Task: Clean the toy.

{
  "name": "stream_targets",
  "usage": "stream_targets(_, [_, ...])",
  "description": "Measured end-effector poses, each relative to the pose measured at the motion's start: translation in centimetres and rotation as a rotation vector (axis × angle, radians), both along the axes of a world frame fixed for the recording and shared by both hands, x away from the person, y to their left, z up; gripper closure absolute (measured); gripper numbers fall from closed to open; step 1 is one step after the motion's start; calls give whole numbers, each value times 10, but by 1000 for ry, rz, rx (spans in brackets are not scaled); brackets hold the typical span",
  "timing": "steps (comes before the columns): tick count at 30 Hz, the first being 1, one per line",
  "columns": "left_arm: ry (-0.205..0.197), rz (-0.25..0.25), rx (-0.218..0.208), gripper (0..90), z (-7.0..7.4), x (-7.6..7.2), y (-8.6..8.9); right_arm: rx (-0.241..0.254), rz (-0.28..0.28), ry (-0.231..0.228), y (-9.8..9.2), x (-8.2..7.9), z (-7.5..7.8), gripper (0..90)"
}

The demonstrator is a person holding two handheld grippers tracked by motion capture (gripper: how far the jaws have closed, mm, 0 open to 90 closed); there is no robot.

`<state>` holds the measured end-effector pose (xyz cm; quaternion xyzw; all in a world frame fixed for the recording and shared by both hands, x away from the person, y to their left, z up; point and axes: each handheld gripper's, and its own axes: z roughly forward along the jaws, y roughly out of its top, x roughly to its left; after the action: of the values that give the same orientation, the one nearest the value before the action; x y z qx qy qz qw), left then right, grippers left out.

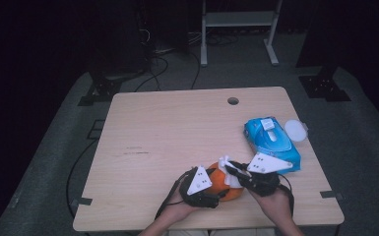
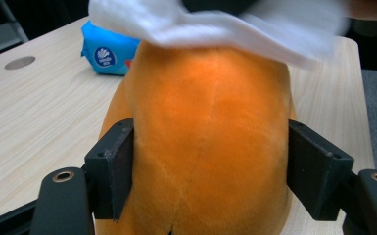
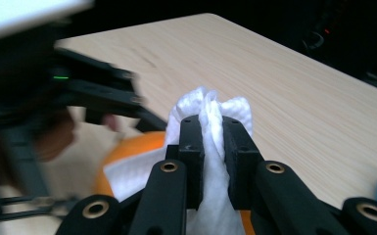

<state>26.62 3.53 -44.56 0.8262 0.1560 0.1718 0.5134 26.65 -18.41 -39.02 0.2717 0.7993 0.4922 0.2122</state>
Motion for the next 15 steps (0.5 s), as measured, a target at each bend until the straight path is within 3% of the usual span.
stream_targets(4, [-20, -13, 11, 277, 0, -2, -3, 36, -60, 45, -21, 10, -8, 796])
stream_targets(7, [-2, -14, -4, 281, -1, 1, 2, 33, -96, 64, -30, 15, -13, 796])
stream_targets(9, [10, -15, -16, 290, 0, 2, 5, 64, -98, 95, -35, 16, -18, 797])
stream_targets(12, [29, 2, -45, 322, 1, 5, 8, 78, -76, 69, -30, 8, -10, 796])
stream_targets(15, [47, 21, -77, 372, 8, 7, 13, 95, -11, 23, -20, -5, 2, 796])
